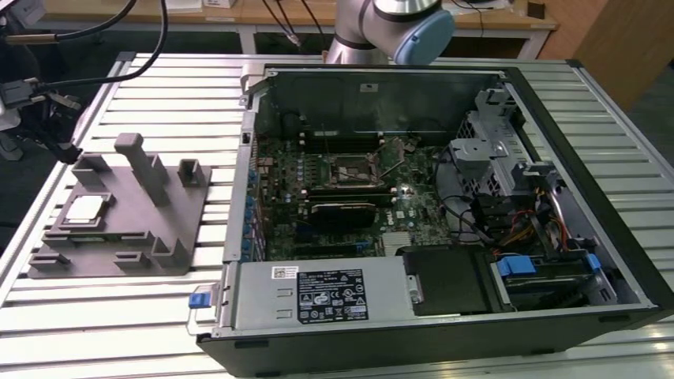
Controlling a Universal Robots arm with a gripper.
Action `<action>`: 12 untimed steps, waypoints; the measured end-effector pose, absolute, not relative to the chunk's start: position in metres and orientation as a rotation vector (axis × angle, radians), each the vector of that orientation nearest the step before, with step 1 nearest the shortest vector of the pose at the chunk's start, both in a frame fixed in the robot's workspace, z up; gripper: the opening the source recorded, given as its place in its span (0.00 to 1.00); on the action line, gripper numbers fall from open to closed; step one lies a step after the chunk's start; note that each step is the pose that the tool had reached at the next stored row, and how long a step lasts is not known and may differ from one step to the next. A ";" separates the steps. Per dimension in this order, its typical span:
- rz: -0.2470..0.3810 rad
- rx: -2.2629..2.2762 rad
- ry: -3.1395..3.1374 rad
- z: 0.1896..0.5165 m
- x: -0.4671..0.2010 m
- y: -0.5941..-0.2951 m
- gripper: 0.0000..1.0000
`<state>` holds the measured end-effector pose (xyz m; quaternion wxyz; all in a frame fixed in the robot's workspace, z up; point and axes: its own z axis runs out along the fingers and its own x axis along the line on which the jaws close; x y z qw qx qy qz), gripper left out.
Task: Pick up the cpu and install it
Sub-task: 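Pick up the cpu and move it towards the insertion slot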
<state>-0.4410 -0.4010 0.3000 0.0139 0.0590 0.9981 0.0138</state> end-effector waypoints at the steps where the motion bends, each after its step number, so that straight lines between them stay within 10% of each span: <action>1: 0.043 0.184 3.108 0.299 -0.443 -0.401 0.11; 12: 0.043 0.184 3.108 0.282 -0.461 -0.401 0.11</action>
